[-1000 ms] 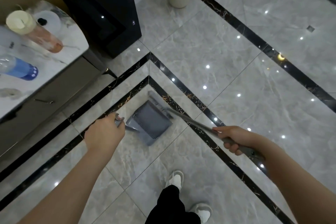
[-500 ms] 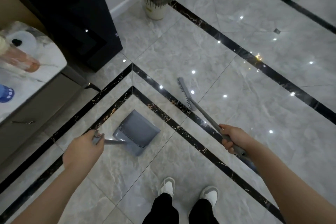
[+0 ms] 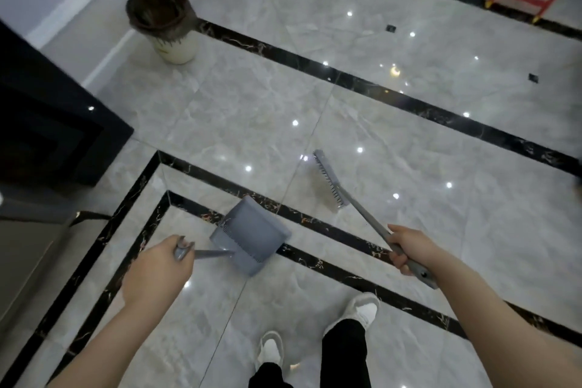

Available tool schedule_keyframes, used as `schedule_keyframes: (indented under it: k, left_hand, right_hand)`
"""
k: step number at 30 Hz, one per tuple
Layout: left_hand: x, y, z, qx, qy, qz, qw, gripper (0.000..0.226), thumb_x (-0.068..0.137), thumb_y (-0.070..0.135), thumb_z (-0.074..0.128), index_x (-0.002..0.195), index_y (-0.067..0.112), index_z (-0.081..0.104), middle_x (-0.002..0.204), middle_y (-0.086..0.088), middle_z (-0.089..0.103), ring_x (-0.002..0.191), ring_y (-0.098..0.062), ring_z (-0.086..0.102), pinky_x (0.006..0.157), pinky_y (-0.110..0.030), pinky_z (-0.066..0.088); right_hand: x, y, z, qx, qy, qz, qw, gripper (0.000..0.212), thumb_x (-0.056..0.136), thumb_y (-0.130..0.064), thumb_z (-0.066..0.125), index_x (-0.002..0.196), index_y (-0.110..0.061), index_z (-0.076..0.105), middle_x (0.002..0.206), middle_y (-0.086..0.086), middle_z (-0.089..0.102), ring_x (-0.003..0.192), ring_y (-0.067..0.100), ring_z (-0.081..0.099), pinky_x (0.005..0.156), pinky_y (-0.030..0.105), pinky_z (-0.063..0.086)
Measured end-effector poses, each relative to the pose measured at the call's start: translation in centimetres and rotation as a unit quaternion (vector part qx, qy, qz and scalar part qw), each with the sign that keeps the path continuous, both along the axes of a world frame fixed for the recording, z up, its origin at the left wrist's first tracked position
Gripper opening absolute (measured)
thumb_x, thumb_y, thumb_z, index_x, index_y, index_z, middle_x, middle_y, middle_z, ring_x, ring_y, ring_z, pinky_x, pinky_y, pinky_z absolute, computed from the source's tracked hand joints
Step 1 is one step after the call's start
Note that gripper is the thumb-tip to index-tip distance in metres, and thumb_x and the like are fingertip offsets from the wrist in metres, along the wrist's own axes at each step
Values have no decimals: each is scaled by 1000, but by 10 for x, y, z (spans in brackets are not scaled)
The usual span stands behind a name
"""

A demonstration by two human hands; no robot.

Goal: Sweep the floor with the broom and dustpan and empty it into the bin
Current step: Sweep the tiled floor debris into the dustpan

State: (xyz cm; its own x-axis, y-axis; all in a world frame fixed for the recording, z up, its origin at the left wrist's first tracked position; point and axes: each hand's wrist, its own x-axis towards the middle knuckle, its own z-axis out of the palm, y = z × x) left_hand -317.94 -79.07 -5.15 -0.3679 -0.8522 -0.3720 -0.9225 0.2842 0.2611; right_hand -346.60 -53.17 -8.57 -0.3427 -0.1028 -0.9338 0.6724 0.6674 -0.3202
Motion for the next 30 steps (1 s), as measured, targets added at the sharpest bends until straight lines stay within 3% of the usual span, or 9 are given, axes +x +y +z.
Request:
schedule_keyframes:
  k: [3, 7, 10, 14, 17, 22, 27, 30]
  left_hand:
    - [-57, 18, -1, 2, -5, -34, 999, 21, 90, 32, 50, 91, 16, 64, 60, -2, 55, 58, -23, 52, 53, -28, 41]
    - [-128, 45, -1, 12, -18, -79, 997, 21, 90, 33, 48, 84, 18, 62, 63, -3, 59, 61, -25, 56, 56, -31, 46]
    - [-180, 69, -1, 3, -13, -123, 992, 18, 89, 31, 52, 86, 18, 64, 69, -7, 64, 68, -31, 60, 59, -34, 49]
    - [-243, 102, -8, 0, -17, -183, 983, 18, 89, 30, 53, 90, 18, 66, 71, -9, 68, 67, -32, 62, 54, -30, 45]
    - [-279, 124, -18, 4, -19, -201, 979, 18, 88, 29, 54, 96, 18, 66, 77, -9, 69, 72, -31, 63, 54, -28, 41]
    - [-300, 132, -23, -23, -41, -191, 980, 18, 87, 30, 53, 94, 19, 65, 71, -7, 67, 63, -29, 59, 51, -27, 41]
    - [-300, 141, -25, -35, -44, -195, 979, 18, 87, 30, 54, 89, 17, 66, 61, -7, 66, 56, -30, 61, 47, -26, 39]
    - [-302, 143, -25, -42, -41, -193, 980, 17, 87, 28, 57, 89, 15, 68, 60, -8, 67, 55, -32, 61, 45, -25, 35]
  right_hand:
    - [-37, 26, -8, 1, 6, -40, 999, 36, 96, -4, 27, 119, -26, 45, 61, 5, 34, 24, 6, 30, 30, 11, 28]
    - [-92, 66, -18, 2, 15, -93, 996, 23, 95, -5, 28, 100, -17, 47, 61, 4, 31, 31, 9, 30, 32, 12, 28]
    - [-132, 99, -21, 17, 36, -130, 991, 26, 95, -4, 29, 102, -19, 49, 65, 4, 33, 44, 13, 31, 33, 13, 29]
    - [-181, 137, -23, 36, 51, -142, 988, 25, 95, -4, 29, 102, -18, 48, 64, 5, 33, 30, 10, 31, 33, 15, 29]
    - [-206, 158, -30, 33, 16, -172, 984, 25, 97, -2, 29, 104, -17, 48, 67, 5, 32, 39, 12, 30, 31, 13, 28]
    - [-216, 171, -36, 24, -66, -132, 989, 32, 97, -7, 29, 117, -21, 49, 62, 5, 34, 25, 7, 30, 27, 12, 29]
    - [-237, 172, -23, -22, -131, -109, 985, 39, 99, -9, 32, 135, -20, 42, 45, 1, 36, 25, 5, 28, 24, 11, 26]
    - [-263, 180, -7, -37, -139, -103, 984, 41, 100, -12, 34, 140, -19, 39, 44, -2, 35, 25, 3, 27, 22, 12, 25]
